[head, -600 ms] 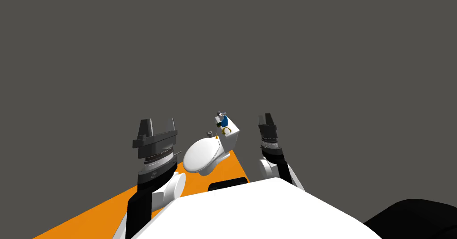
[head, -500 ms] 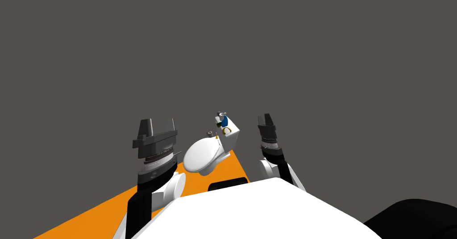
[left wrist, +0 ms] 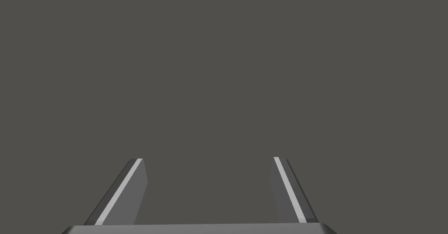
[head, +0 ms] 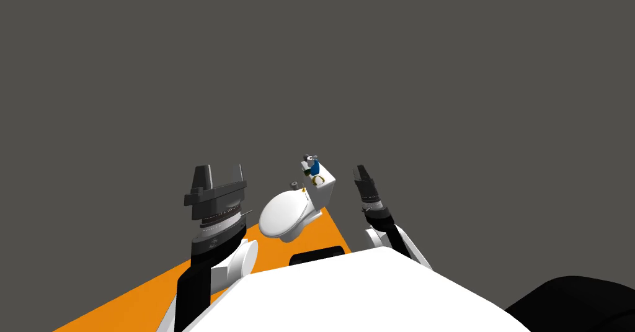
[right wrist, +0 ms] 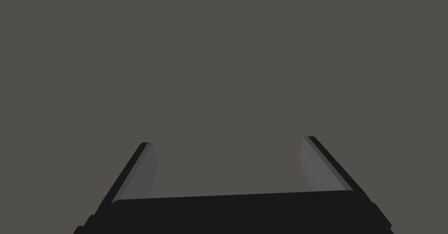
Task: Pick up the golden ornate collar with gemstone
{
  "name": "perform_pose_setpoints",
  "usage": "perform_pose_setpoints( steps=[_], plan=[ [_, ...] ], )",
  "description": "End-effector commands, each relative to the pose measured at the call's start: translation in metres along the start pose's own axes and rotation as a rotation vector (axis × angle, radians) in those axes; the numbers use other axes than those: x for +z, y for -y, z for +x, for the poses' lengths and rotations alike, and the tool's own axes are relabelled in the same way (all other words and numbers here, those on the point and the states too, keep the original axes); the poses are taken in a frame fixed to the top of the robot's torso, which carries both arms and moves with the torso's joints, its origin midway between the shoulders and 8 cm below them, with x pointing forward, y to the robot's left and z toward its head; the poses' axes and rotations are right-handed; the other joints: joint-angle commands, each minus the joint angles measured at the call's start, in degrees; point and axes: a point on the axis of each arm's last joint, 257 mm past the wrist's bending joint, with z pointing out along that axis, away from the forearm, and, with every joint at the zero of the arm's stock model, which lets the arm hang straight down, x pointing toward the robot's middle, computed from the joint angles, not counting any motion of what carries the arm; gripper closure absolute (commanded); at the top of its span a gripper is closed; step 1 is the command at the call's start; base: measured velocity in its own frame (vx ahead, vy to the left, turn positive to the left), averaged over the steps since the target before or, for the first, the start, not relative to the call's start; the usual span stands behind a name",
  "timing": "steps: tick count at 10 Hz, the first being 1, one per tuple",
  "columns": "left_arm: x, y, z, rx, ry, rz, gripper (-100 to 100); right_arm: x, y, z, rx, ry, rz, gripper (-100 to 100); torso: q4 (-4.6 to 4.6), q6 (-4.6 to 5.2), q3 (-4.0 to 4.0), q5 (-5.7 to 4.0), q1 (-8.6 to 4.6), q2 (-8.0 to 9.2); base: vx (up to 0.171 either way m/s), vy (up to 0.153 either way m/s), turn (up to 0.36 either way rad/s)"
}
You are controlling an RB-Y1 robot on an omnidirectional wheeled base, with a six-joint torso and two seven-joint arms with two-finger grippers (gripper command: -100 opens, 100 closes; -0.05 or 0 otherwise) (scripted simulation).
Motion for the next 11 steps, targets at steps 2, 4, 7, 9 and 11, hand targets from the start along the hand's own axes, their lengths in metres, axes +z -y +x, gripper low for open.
perform_pose_setpoints(
  steps=[2, 4, 7, 9, 11],
  plan=[
    [0.0, 0.0, 0.0, 0.0, 0.0, 0.0, 0, -0.022, 0.041, 0.018, 0.006, -0.076, 0.104, -100, 0.0, -0.01, 0.0, 0.0, 0.01, 0.0, -0.027, 0.146, 0.002],
    [0.0, 0.0, 0.0, 0.0, 0.0, 0.0, 0, -0.048, 0.078, 0.034, 0.009, -0.137, 0.209, -100, 0.0, 0.0, -0.01, 0.04, 0.17, -0.01, -0.018, 0.177, 0.005],
    [0.0, 0.0, 0.0, 0.0, 0.0, 0.0, 0, -0.083, 0.12, 0.049, 0.004, -0.208, 0.332, -100, 0.0, -0.01, -0.01, 0.09, 0.36, -0.03, -0.016, 0.191, 0.005],
    [0.0, 0.0, 0.0, 0.0, 0.0, 0.0, 0, -0.104, 0.142, 0.055, -0.004, -0.248, 0.401, -100, -0.01, -0.01, -0.03, 0.03, 0.11, -0.05, -0.016, 0.131, 0.012],
    [0.0, 0.0, 0.0, 0.0, 0.0, 0.0, 0, -0.129, 0.165, 0.061, -0.015, -0.291, 0.474, -100, -0.01, -0.01, -0.05, 0.02, 0.05, -0.11, 0.003, 0.131, 0.01]
  ],
)
